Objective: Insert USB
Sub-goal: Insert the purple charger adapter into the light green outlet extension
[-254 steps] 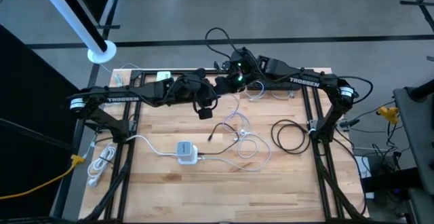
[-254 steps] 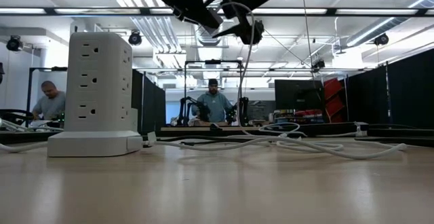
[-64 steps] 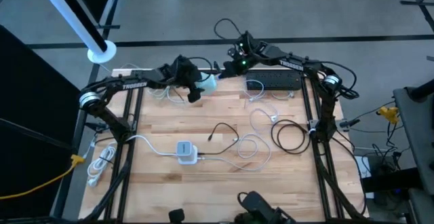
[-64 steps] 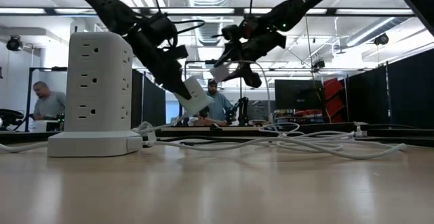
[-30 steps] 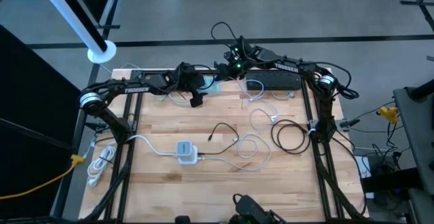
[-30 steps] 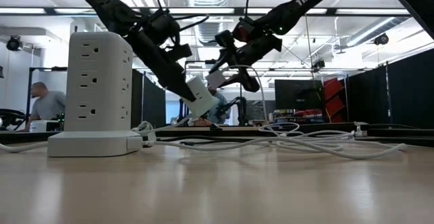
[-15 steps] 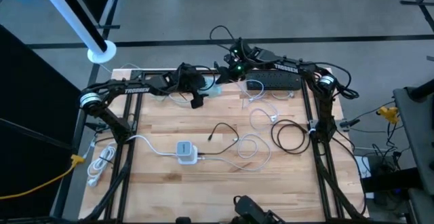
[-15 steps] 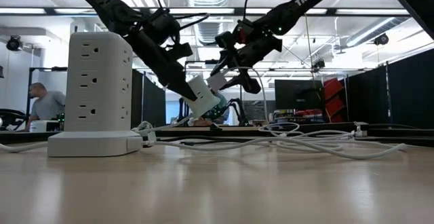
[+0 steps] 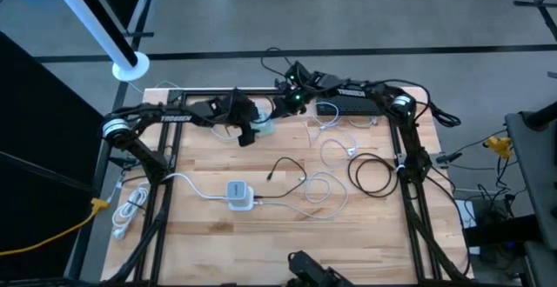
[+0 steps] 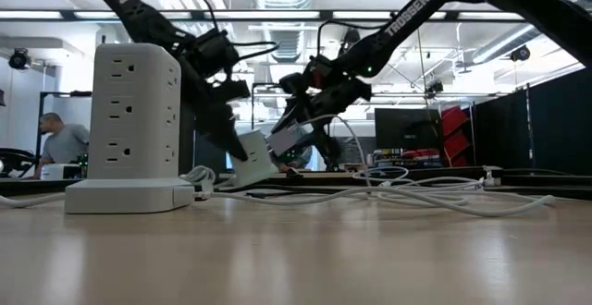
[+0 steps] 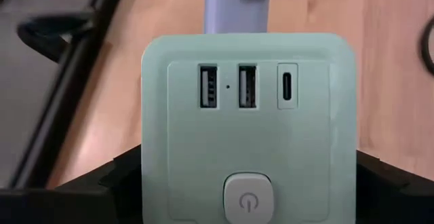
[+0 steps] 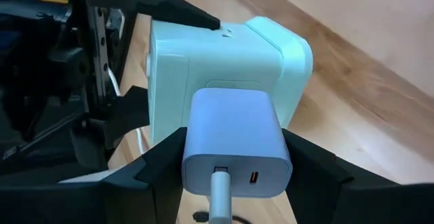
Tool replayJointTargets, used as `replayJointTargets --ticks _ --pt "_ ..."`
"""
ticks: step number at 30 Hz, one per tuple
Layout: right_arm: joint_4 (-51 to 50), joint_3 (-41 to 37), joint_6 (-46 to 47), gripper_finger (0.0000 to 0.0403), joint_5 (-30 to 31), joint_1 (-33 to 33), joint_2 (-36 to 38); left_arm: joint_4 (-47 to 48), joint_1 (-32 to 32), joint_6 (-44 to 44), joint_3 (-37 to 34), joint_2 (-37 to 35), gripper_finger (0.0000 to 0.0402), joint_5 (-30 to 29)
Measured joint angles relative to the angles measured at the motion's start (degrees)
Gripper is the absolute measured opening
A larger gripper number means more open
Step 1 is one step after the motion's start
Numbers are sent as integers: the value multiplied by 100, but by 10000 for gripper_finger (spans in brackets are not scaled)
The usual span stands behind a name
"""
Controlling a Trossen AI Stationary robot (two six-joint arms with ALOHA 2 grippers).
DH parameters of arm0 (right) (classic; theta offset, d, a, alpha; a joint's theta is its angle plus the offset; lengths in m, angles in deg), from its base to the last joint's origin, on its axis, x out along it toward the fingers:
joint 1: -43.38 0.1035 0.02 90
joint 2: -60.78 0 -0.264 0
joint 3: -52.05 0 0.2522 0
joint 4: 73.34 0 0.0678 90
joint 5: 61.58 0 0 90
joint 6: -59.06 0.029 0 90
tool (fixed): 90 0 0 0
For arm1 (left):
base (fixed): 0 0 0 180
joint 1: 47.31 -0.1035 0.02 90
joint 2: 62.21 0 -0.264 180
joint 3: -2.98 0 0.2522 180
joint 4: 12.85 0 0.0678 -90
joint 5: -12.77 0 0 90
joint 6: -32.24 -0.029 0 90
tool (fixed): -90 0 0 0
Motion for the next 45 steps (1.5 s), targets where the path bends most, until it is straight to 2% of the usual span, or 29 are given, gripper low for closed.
replayJointTargets --ticks 9,19,24,31,34,37,40,42,45 --pt "475 -2 -158 192 -567 11 -548 -459 -9 -238 -583 -45 318 78" --pt "668 -2 -235 192 -837 0 -598 -364 -33 -896 -632 -53 319 127" --pt "646 -2 -417 192 -1009 13 -577 -187 -22 -962 -592 -331 318 121" --pt "425 2 -1217 192 -1105 -47 -273 96 -63 -1005 -490 -763 318 108" --pt "83 -9 -1538 192 -1275 -128 -232 705 -69 -943 -536 -773 318 82" --pt "-390 -7 -1837 192 -1483 -212 -213 664 -70 -860 -574 -805 318 73" --pt "-862 -9 -2540 192 -1483 -247 -205 741 -85 -656 -640 -799 318 93" --pt "-1072 -9 -3194 192 -1252 -214 -142 701 -86 -543 -641 -799 318 180" --pt "-1305 -7 -4317 192 -307 -104 41 697 -101 -173 -641 -801 318 598"
